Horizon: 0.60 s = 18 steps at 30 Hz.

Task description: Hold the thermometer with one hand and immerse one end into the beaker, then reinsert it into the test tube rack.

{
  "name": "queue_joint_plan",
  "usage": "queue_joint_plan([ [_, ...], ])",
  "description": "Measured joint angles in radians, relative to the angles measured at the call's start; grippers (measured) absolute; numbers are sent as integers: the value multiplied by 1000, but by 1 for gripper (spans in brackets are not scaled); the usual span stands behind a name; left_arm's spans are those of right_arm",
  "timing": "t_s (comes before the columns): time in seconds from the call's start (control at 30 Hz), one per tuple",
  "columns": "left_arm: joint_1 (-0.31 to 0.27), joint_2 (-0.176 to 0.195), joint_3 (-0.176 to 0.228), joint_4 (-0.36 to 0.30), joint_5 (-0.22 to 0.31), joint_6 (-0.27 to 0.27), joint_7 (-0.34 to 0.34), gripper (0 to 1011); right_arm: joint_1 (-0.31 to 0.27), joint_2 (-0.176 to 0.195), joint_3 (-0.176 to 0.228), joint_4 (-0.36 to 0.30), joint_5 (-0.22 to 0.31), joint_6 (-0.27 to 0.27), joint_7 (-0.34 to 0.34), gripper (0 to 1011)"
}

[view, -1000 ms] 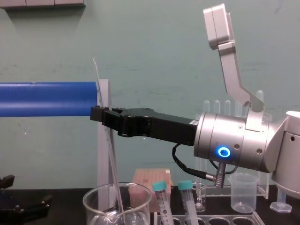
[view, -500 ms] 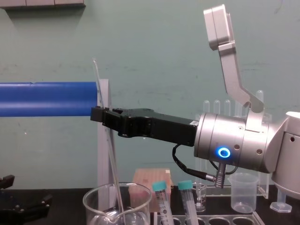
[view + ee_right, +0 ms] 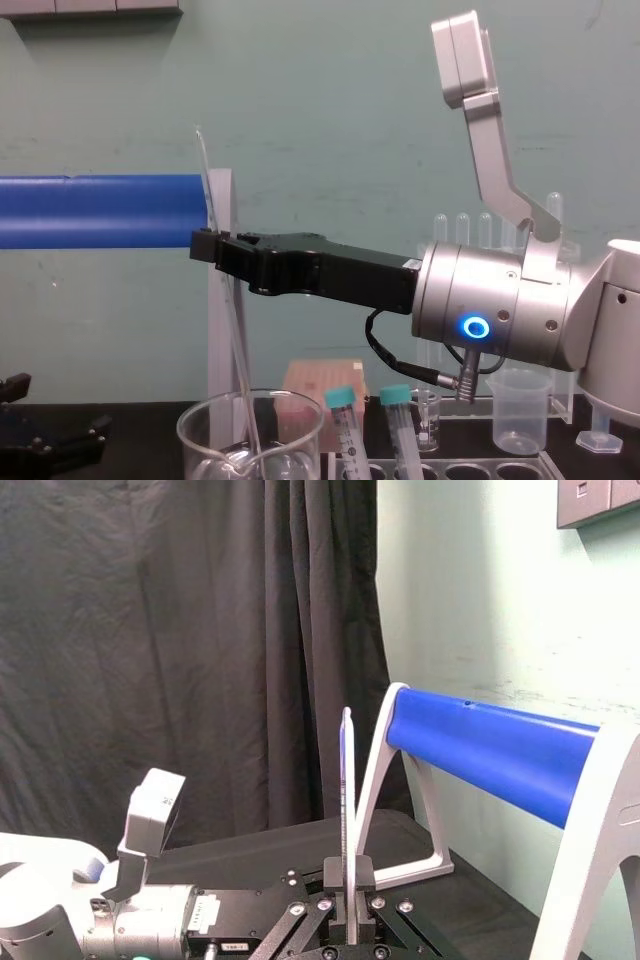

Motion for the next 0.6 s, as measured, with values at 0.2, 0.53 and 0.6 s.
queue_joint_plan([
  [0.2,0,0,0,0,0,0,0,1008,0,0,-1,0,-1,0,0,56],
  [0.53,0,0,0,0,0,0,0,1008,0,-1,-3,-2,-3,3,-1,56],
  [0.6,0,0,0,0,0,0,0,1008,0,0,-3,-2,-3,3,-1,56],
])
